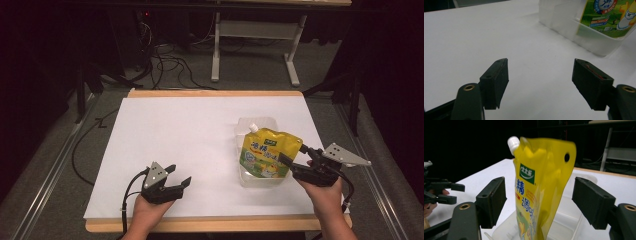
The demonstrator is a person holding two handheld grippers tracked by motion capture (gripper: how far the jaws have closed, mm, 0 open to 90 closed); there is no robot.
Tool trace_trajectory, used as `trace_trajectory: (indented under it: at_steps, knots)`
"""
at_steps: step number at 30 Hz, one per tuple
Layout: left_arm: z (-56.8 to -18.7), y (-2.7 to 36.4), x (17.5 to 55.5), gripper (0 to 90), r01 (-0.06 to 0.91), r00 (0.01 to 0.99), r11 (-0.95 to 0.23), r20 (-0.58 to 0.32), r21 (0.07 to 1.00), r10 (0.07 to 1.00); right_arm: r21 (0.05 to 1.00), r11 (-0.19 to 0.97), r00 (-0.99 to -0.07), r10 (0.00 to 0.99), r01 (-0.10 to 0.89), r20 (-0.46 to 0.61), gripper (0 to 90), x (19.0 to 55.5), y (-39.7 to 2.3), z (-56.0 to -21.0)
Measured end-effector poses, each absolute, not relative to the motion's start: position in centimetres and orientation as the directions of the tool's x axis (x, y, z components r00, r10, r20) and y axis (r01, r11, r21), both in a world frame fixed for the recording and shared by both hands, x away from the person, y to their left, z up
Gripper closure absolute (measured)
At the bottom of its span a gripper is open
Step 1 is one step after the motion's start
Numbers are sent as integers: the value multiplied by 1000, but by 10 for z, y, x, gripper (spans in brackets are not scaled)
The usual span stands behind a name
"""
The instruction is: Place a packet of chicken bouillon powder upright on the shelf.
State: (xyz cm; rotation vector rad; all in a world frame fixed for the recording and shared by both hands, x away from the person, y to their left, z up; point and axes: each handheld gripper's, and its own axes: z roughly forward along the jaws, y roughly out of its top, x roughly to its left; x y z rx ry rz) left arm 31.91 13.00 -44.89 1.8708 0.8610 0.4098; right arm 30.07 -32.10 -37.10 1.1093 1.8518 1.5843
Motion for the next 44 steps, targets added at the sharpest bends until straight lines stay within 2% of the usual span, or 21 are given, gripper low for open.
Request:
trace_trajectory:
  at_steps: [11, 19, 27, 35, 44]
  knots:
    - [-448, 129, 319, 301, 382, 691, -247, -99, 890, 716, 985, 1, -594, 798, 170, 102, 269, 280, -322, -333]
    - [-449, 129, 319, 301, 381, 692, -245, -99, 891, 715, 989, 46, -661, 748, 140, 59, 268, 273, -295, -325]
    - [-449, 128, 318, 300, 380, 695, -247, -99, 892, 712, 978, 85, -714, 696, 188, 77, 268, 277, -266, -345]
    - [-448, 127, 317, 301, 374, 705, -252, -97, 892, 702, 946, 163, -724, 682, 281, 97, 262, 289, -244, -390]
    - [-447, 127, 317, 302, 375, 708, -251, -101, 892, 699, 938, 173, -718, 688, 302, 104, 262, 292, -243, -397]
